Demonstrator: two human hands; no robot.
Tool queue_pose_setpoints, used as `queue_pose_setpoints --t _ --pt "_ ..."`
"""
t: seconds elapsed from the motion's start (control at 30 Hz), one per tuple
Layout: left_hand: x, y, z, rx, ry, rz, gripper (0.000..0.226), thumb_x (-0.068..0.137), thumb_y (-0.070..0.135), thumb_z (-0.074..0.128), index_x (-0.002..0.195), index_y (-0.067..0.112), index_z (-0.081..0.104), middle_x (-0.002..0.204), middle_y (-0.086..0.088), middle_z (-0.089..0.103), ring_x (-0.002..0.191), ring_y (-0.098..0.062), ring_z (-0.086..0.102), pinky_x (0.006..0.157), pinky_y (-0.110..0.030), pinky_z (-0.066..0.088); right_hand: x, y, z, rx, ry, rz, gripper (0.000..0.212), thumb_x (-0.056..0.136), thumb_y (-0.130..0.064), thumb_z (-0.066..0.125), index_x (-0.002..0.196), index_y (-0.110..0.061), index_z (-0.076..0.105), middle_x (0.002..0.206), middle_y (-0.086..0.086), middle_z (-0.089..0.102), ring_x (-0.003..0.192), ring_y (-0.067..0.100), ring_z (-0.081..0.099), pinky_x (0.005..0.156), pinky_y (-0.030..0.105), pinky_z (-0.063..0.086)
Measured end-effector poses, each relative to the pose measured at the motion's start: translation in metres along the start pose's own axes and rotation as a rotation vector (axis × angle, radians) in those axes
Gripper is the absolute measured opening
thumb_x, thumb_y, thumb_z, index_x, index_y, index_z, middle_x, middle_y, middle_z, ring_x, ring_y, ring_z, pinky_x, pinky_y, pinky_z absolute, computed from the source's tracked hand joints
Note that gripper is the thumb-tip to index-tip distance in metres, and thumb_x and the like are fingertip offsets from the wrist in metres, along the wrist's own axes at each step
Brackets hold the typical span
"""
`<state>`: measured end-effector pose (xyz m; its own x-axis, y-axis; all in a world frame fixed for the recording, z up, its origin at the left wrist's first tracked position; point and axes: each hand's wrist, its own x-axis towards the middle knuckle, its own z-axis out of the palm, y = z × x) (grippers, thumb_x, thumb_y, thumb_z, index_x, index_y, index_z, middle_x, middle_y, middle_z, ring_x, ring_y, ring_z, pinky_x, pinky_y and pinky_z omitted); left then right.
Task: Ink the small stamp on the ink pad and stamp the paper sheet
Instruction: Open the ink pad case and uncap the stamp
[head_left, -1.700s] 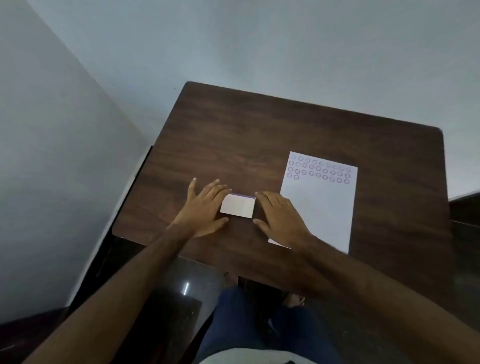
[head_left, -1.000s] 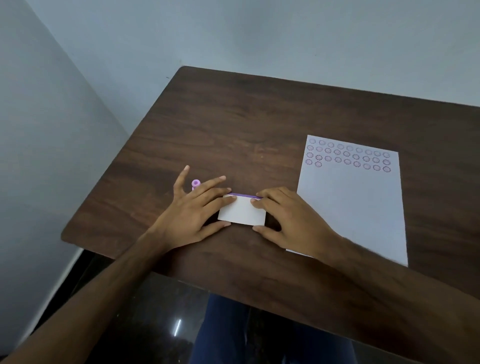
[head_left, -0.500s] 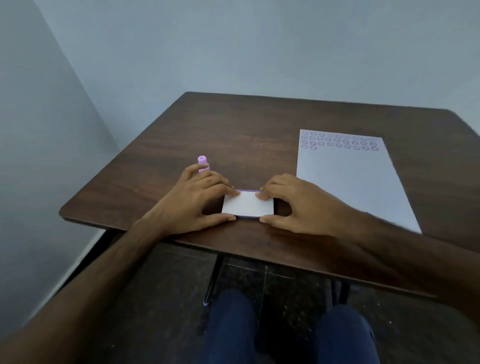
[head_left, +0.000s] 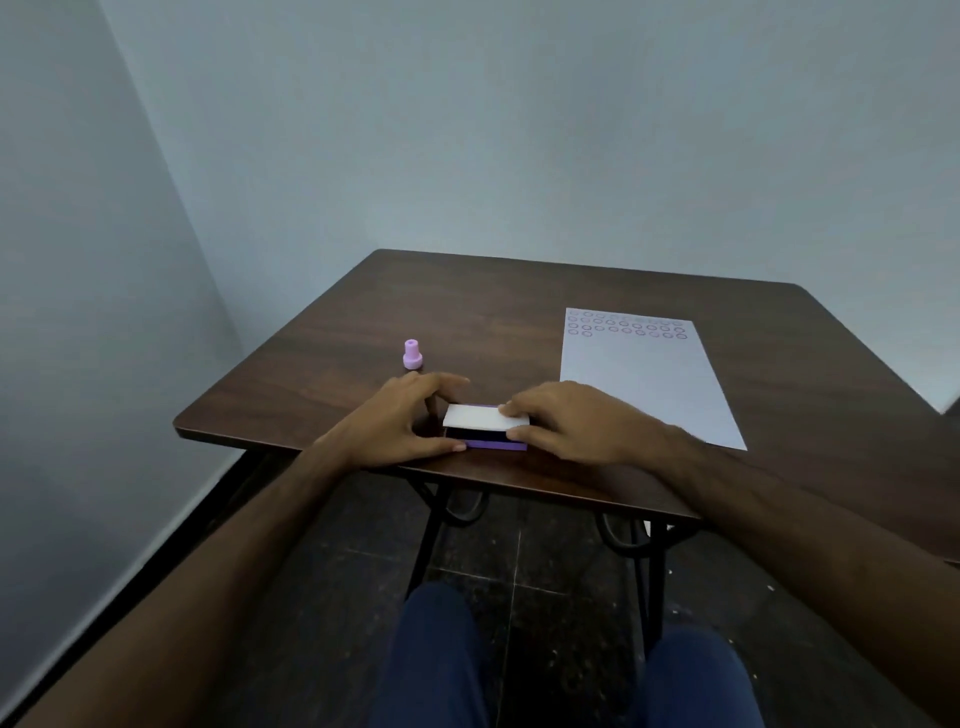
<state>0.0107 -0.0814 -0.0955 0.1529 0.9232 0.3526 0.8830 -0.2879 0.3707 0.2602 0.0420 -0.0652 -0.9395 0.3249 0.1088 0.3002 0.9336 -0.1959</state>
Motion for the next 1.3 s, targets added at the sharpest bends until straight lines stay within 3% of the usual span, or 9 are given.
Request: queue_pose_setpoints --t 0.2,0.3,0.4,0.5,0.63,0.87,1.03,1.13,1.3 --pt "0.004 -0.007 0.003 -0.150 -0.013 -0.140 0.112 0.068 0.067 0.078 0.154 0.049 0.007 0.117 0.018 0.057 0.093 -0.004 0.064 0.086 -0.025 0.052 0.030 0.012 -0.033 0.129 -0.054 0.020 0.031 0.105 -0.031 0.041 0.077 -0.019 0.049 0.070 -0.008 0.053 0.066 0.003 0.051 0.068 0.030 0.038" --pt "0.005 -0.013 0.003 -0.178 0.026 -0.173 0.117 0.068 0.072 0.074 0.153 0.051 -0.003 0.127 0.022 0.048 0.088 -0.006 0.061 0.077 -0.016 0.049 0.047 0.025 -0.040 0.355 -0.001 0.090 0.033 0.105 -0.028 0.043 0.082 -0.008 0.058 0.082 0.009 0.065 0.077 0.016 0.064 0.072 0.037 0.052" --pt "0.002 -0.019 0.004 -0.208 0.143 -0.206 0.083 0.088 0.058 0.062 0.154 0.043 0.014 0.127 0.015 0.045 0.094 -0.006 0.056 0.079 -0.015 0.046 0.067 0.041 -0.038 0.522 -0.023 0.215 0.037 0.105 -0.028 0.043 0.101 0.004 0.061 0.098 0.026 0.067 0.082 0.036 0.067 0.075 0.042 0.057" --pt "0.002 -0.022 0.003 -0.262 0.257 -0.315 0.055 0.097 0.035 0.060 0.146 0.027 0.037 0.124 0.008 0.050 0.092 -0.003 0.056 0.082 -0.019 0.044 0.084 0.048 -0.026 0.559 -0.071 0.306 0.036 0.106 -0.026 0.042 0.105 0.004 0.060 0.092 0.016 0.064 0.076 0.022 0.063 0.065 0.031 0.055" --pt "0.004 -0.026 0.003 -0.305 0.366 -0.410 0.030 0.097 0.021 0.061 0.126 0.022 0.054 0.114 0.005 0.059 0.089 -0.008 0.060 0.080 -0.021 0.047 0.094 0.056 -0.013 0.540 -0.076 0.332 0.024 0.104 -0.024 0.045 0.086 -0.015 0.058 0.079 0.002 0.063 0.066 0.011 0.061 0.057 0.021 0.051" --pt "0.017 -0.048 -0.004 -0.229 0.534 -0.634 0.050 0.086 0.026 0.074 0.129 0.015 0.050 0.124 -0.006 0.051 0.099 -0.015 0.058 0.073 -0.016 0.044 0.097 0.060 -0.014 0.290 -0.115 0.252 0.020 0.098 -0.023 0.057 0.109 -0.006 0.061 0.096 0.009 0.069 0.068 0.012 0.064 0.057 0.020 0.053" --pt "0.035 -0.055 -0.004 0.000 0.359 -0.686 0.062 0.085 0.063 0.062 0.133 0.025 0.053 0.128 0.004 0.050 0.106 -0.014 0.060 0.086 -0.034 0.050 0.094 0.056 -0.019 0.195 -0.058 0.240 0.025 0.099 -0.029 0.057 0.107 -0.005 0.060 0.104 0.010 0.064 0.078 0.018 0.064 0.063 0.029 0.054" --pt "0.042 -0.055 0.000 0.181 0.249 -0.695 0.049 0.087 0.063 0.058 0.121 0.028 0.061 0.122 0.003 0.053 0.098 -0.020 0.064 0.076 -0.033 0.044 0.089 0.056 -0.022 0.150 -0.062 0.237 0.027 0.099 -0.028 0.056 0.105 -0.003 0.061 0.106 0.015 0.064 0.087 0.025 0.064 0.074 0.038 0.056" --pt "0.043 -0.051 0.003 0.203 0.327 -0.679 0.044 0.093 0.065 0.045 0.097 0.025 0.062 0.101 0.005 0.062 0.085 -0.016 0.061 0.070 -0.033 0.046 0.084 0.053 -0.024 0.132 -0.049 0.238 0.026 0.098 -0.025 0.057 0.105 -0.002 0.063 0.108 0.015 0.064 0.097 0.028 0.063 0.082 0.041 0.054"
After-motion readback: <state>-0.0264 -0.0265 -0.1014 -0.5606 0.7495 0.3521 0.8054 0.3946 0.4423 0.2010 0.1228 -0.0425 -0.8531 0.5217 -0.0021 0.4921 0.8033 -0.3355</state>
